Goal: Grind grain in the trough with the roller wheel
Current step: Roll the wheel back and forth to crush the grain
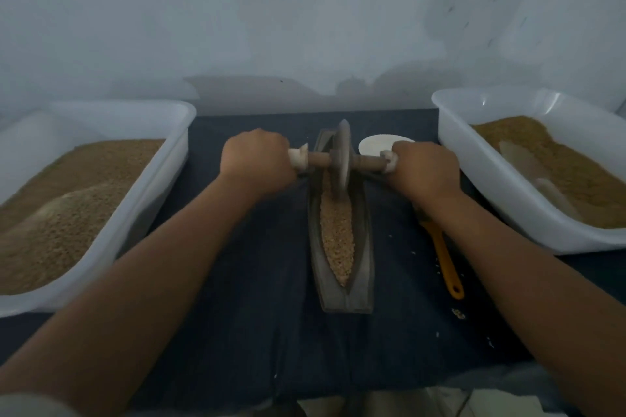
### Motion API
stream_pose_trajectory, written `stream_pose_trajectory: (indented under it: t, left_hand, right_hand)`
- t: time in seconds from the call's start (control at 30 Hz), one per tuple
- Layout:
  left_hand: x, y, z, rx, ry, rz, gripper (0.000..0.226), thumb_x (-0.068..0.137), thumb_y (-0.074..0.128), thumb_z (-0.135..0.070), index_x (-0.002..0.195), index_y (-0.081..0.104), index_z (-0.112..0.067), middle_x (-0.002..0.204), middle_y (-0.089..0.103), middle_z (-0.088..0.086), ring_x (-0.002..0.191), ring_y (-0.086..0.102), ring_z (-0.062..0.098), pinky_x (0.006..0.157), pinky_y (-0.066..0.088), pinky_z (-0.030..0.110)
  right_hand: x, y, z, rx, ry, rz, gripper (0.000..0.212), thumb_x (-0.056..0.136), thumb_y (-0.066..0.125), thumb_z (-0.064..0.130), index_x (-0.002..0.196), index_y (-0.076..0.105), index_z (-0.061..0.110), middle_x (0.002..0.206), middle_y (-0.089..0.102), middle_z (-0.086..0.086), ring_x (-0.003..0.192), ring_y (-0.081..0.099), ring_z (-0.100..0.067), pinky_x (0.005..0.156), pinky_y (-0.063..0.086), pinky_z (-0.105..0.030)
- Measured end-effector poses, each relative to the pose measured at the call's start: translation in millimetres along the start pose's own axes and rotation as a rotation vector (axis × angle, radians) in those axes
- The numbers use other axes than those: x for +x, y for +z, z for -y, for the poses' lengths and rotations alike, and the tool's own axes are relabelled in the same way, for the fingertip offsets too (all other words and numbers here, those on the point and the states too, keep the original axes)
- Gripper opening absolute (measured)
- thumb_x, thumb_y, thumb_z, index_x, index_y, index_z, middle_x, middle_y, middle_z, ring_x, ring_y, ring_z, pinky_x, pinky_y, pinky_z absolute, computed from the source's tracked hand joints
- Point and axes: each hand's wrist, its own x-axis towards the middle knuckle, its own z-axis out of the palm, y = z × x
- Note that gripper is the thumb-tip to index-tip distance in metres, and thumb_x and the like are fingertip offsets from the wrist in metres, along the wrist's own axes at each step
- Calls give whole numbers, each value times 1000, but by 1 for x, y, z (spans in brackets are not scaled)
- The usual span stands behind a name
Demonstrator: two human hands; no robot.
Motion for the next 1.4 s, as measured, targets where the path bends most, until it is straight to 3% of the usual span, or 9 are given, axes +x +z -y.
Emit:
stream_pose_trajectory:
  t: [0.17, 0.3, 0.43, 0.63, 0.87, 0.93, 1.1, 1.27, 1.4]
  left_hand:
    - [-59, -3, 9, 7, 75, 3, 35, 83, 61, -49, 64, 40, -28, 66, 51, -9, 65, 61, 25, 58, 40, 31]
    - [-112, 4, 19, 1, 218, -196, 51, 73, 67, -47, 61, 20, -34, 52, 29, -13, 40, 43, 21, 48, 17, 20]
    - [-71, 21, 18, 4, 99, -118, 44, 82, 66, -48, 59, 34, -29, 56, 42, -11, 49, 46, 21, 51, 27, 25]
    - [-11, 20, 9, -93, -56, -23, 38, 86, 63, -53, 65, 47, -26, 67, 51, -9, 68, 61, 25, 60, 43, 32]
    - [-110, 13, 21, -92, 171, -198, 52, 76, 73, -44, 59, 24, -35, 51, 38, -12, 43, 40, 19, 48, 22, 22]
    - [-108, 12, 21, -82, 173, -212, 48, 76, 65, -48, 58, 24, -33, 50, 35, -13, 41, 37, 17, 49, 18, 20]
    - [-24, 12, 8, -33, -25, 3, 28, 79, 59, -47, 65, 49, -26, 70, 56, -7, 65, 56, 25, 60, 42, 32]
    - [-31, 14, 9, -65, -62, -19, 32, 83, 63, -45, 64, 46, -26, 70, 59, -7, 65, 59, 26, 60, 40, 31]
    - [-102, 16, 16, -73, 70, -161, 49, 76, 79, -44, 58, 36, -30, 53, 39, -14, 46, 52, 21, 49, 34, 24]
  right_hand:
    - [-44, -13, -9, -21, -84, 75, 29, 91, 61, 41, 70, 44, 31, 62, 50, 10, 55, 48, -11, 56, 49, -35]
    - [-95, -26, -17, 25, -242, -38, 28, 71, 69, 41, 64, 44, 31, 52, 31, 17, 44, 29, 1, 42, 26, -21]
    - [-61, -15, -10, 10, -182, -58, 30, 90, 59, 44, 69, 53, 23, 58, 49, 7, 50, 50, -18, 49, 48, -36]
    - [7, -20, 9, -105, -81, -2, 27, 94, 62, 33, 72, 53, 20, 68, 57, -1, 63, 58, -24, 60, 53, -37]
    - [-86, -30, -9, 28, -256, -52, 28, 75, 51, 46, 64, 28, 37, 51, 35, 14, 42, 34, -6, 42, 30, -26]
    - [-87, -23, -14, 50, -231, -4, 27, 78, 53, 48, 64, 34, 35, 53, 39, 13, 44, 40, -8, 44, 39, -30]
    - [-19, -6, -1, -30, -85, -37, 32, 96, 60, 41, 70, 52, 26, 62, 51, 7, 56, 51, -18, 54, 42, -32]
    - [-12, -18, 4, -23, -68, 53, 27, 99, 52, 37, 78, 59, 20, 76, 64, -2, 69, 60, -25, 68, 55, -42]
    - [-74, -26, -4, 53, -219, -45, 25, 82, 37, 51, 63, 34, 35, 54, 44, 10, 45, 45, -15, 47, 50, -39]
